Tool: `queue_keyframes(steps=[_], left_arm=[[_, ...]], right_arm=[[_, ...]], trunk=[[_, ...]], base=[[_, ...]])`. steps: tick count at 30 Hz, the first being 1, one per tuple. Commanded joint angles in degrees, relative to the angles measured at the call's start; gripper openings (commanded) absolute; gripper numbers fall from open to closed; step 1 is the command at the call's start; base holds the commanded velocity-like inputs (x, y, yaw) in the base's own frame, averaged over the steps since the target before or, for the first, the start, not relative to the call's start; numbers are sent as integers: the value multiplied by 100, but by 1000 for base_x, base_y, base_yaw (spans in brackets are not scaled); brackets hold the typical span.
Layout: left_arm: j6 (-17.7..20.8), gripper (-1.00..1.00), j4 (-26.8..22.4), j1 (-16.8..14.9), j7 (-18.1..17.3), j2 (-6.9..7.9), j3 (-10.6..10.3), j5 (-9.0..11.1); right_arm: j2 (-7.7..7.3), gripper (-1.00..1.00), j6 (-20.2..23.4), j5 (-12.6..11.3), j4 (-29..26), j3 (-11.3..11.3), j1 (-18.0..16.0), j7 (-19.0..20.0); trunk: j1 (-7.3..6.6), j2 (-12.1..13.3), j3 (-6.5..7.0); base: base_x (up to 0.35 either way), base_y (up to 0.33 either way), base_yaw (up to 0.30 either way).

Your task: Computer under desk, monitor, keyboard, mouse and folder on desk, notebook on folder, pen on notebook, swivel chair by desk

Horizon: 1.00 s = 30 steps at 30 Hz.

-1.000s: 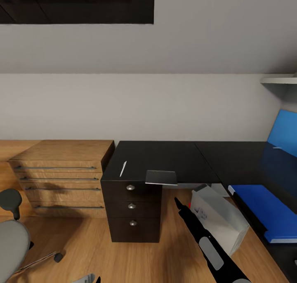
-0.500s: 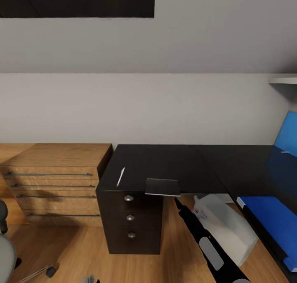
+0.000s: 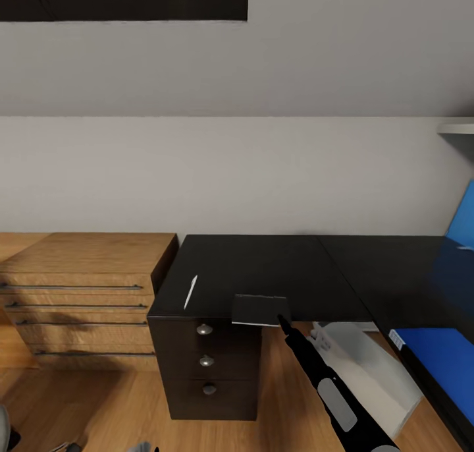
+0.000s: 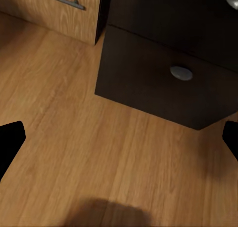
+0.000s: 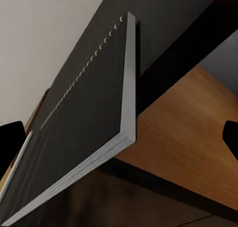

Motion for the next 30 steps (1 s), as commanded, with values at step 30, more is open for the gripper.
queue_keyframes(steps=[30], left_arm=[[-36, 100, 55, -3, 40, -13, -30, 60]], right_arm=[[-3, 100, -20, -50, 6, 24, -4, 15]], trunk=[[2, -2, -4]], base=[[19, 26, 0]])
